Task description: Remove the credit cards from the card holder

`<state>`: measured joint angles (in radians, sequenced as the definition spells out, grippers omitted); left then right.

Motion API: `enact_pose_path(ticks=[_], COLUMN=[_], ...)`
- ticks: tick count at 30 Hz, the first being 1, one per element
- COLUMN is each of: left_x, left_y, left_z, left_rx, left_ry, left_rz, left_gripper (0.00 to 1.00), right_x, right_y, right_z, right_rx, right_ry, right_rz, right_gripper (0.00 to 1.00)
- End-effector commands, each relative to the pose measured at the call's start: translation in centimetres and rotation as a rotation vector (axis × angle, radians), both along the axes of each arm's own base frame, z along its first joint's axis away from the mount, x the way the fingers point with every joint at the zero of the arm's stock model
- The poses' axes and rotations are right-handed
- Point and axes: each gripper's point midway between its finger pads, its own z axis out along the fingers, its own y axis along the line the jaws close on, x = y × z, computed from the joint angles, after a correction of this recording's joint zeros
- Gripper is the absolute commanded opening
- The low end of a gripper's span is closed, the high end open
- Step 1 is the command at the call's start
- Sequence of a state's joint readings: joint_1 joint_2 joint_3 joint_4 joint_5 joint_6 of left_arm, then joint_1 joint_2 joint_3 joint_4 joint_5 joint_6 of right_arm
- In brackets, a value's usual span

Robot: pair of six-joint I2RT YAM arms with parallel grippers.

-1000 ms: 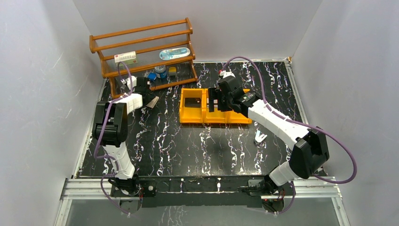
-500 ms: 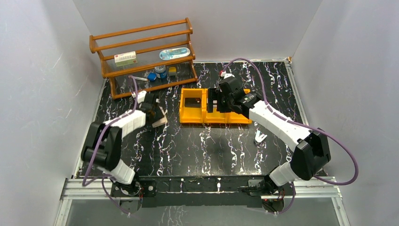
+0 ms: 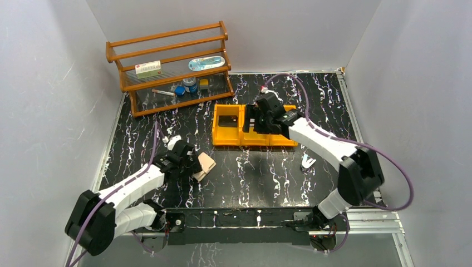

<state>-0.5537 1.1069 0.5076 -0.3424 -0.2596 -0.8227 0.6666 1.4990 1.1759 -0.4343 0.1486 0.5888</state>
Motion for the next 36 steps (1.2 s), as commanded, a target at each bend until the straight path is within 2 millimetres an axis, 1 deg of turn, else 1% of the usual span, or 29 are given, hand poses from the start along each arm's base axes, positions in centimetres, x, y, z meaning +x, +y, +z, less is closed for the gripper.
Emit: enact_pose_path(ticks=[1,2,3,5,7,9,11,13,15,17,18,22,24,26,28,30,34,36], left_x=[-1.6,-1.2,-0.6,0.1,0.7,1.1,1.5,1.7,2.1,2.2,2.3,2.7,2.7,2.3,1.7,1.0,0.1,-0.4], left_y=[0.0,0.0,0.0,0.3,0.8,1.2,1.5,1.3,1.2,1.1,0.8,-0.3,-1.0,-1.5,-2.1,-3.4,-5.1,-6.0], left_z=[1.6,2.6,3.9,6.0,7.1,7.4,7.2,6.5,5.6,4.4,3.9,2.6,2.1,1.5,1.0,0.6,0.7,0.8], left_rx=[-0.031,-0.026,-0.028,-0.025,-0.007,0.019,0.042,0.053,0.071,0.077,0.073,0.046,0.022,0.005,-0.024,-0.081,-0.164,-0.214], left_ry=[0.014,-0.011,-0.048,-0.113,-0.158,-0.182,-0.189,-0.179,-0.171,-0.152,-0.141,-0.125,-0.114,-0.087,-0.066,-0.047,-0.022,-0.016], left_rz=[-0.009,-0.017,-0.019,-0.012,-0.005,0.002,0.006,-0.006,-0.02,-0.031,-0.043,-0.09,-0.125,-0.153,-0.189,-0.257,-0.323,-0.37], left_gripper=[0.76,0.78,0.8,0.86,0.9,0.93,0.96,0.98,0.98,0.98,0.98,0.98,0.98,0.96,0.94,0.9,0.83,0.79], right_x=[4.2,4.9,5.6,7.0,8.3,9.3,10.0,10.3,10.0,9.7,9.6,9.0,8.9,9.1,9.4,9.2,7.0,5.4], right_y=[3.0,3.3,3.7,4.2,4.8,5.4,6.8,8.2,10.1,11.6,12.0,13.5,13.6,13.1,12.0,11.0,8.9,7.8], right_z=[1.3,1.1,0.7,-0.5,-1.4,-2.3,-3.0,-3.7,-4.1,-4.5,-4.7,-5.8,-5.8,-5.3,-4.0,-2.4,-0.1,0.5], right_rx=[0.051,0.049,0.047,0.025,0.009,-0.002,0.015,0.034,0.087,0.14,0.146,0.163,0.151,0.128,0.094,0.077,0.089,0.106], right_ry=[-0.044,-0.044,-0.034,-0.003,0.014,0.037,0.052,0.081,0.103,0.12,0.137,0.182,0.18,0.168,0.136,0.104,0.067,0.063], right_rz=[-0.01,-0.015,-0.016,-0.021,-0.018,-0.015,0.027,0.084,0.176,0.248,0.26,0.32,0.331,0.312,0.274,0.246,0.211,0.199], right_gripper=[0.95,0.95,0.95,0.95,0.95,0.94,0.92,0.9,0.88,0.82,0.81,0.8,0.79,0.8,0.82,0.83,0.84,0.84])
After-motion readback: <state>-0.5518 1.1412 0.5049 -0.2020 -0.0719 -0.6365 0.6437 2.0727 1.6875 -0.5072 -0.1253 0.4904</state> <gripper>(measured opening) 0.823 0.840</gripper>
